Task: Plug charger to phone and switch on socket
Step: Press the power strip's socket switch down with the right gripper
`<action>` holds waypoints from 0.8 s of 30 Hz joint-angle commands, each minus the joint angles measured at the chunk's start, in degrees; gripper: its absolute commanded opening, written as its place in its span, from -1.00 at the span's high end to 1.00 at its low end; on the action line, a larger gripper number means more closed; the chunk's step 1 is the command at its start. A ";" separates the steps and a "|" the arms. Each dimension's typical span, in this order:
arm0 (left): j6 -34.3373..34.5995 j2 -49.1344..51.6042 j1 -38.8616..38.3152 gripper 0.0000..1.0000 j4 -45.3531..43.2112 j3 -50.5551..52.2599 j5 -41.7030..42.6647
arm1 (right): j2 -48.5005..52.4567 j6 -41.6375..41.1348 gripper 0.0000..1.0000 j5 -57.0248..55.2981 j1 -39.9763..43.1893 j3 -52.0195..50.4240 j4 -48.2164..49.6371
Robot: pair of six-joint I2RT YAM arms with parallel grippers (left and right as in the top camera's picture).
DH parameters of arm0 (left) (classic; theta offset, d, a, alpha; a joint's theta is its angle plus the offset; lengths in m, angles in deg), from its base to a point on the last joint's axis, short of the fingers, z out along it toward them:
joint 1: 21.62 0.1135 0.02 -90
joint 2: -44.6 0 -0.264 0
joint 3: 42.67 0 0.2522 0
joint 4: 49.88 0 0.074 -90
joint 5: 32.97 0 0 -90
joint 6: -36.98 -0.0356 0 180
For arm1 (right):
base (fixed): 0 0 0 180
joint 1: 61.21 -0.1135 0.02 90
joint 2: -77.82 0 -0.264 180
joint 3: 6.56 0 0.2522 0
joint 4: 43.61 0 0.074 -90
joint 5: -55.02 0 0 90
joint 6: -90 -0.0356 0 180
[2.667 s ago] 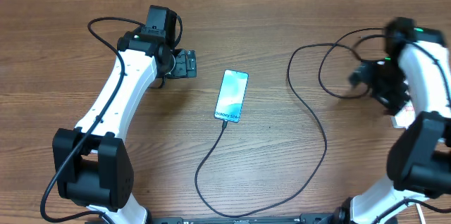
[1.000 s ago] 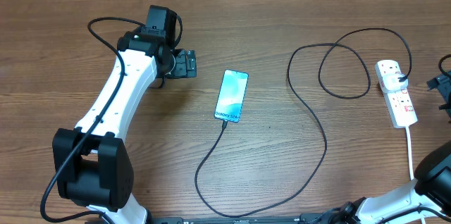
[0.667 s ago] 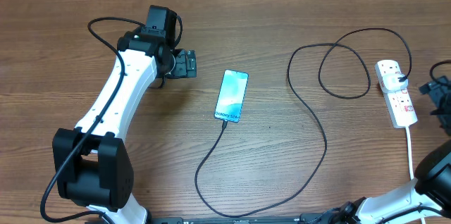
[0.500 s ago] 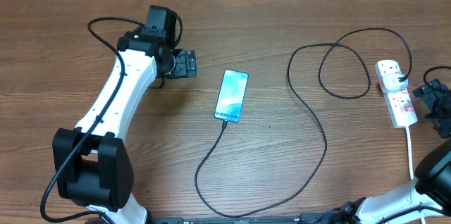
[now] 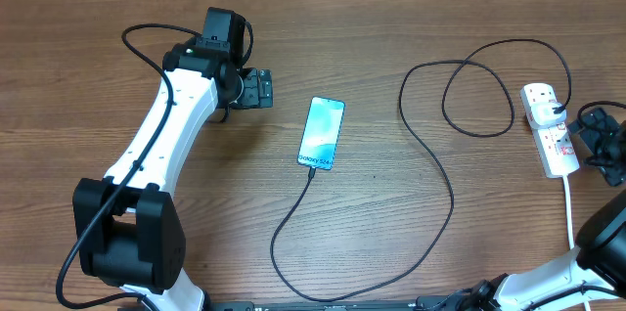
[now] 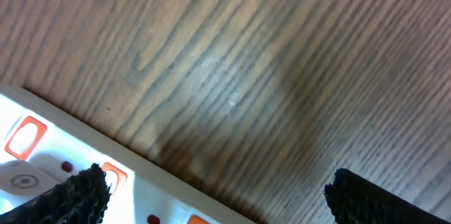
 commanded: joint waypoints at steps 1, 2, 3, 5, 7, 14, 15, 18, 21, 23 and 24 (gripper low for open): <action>-1.09 0.24 0.07 -0.99 -0.11 -0.39 -0.94 | 0.52 0.94 -1.00 0.76 -0.24 -0.35 1.18; -1.09 0.24 0.07 -0.99 -0.11 -0.39 -0.94 | 0.83 0.94 -1.00 0.79 -0.48 -0.35 1.53; -1.09 0.24 0.07 -0.99 -0.11 -0.39 -0.94 | 1.18 1.03 -1.00 0.79 -0.74 -0.35 1.70; -1.09 0.24 0.07 -0.99 -0.11 -0.39 -0.94 | 2.10 1.88 -1.00 0.76 -1.49 -0.35 1.73; -1.09 0.24 0.07 -0.99 -0.11 -0.39 -0.94 | 3.08 2.45 -1.00 0.61 -2.29 -0.35 1.70; -1.09 0.24 0.07 -0.99 -0.11 -0.39 -0.94 | 3.85 2.43 -1.00 -1.79 -3.54 -0.35 1.73; -1.09 0.24 0.07 -0.99 -0.11 -0.39 -0.94 | 3.85 2.43 -1.00 -1.81 -3.54 -0.35 1.55; -1.09 0.24 0.07 -1.00 -0.11 -0.39 -0.94 | 3.85 2.43 -1.00 -1.79 -3.54 -0.35 1.46; -1.09 0.24 0.07 -0.99 -0.11 -0.39 -0.94 | 3.85 2.43 -1.00 -1.68 -3.56 -0.35 0.66; -1.09 0.24 0.07 -0.99 -0.11 -0.39 -0.94 | 3.85 2.43 -1.00 -1.20 -3.61 -0.35 -0.11; -1.09 0.24 0.07 -0.99 -0.11 -0.39 -0.94 | 3.85 2.40 -1.00 -1.14 -3.61 -0.35 -0.52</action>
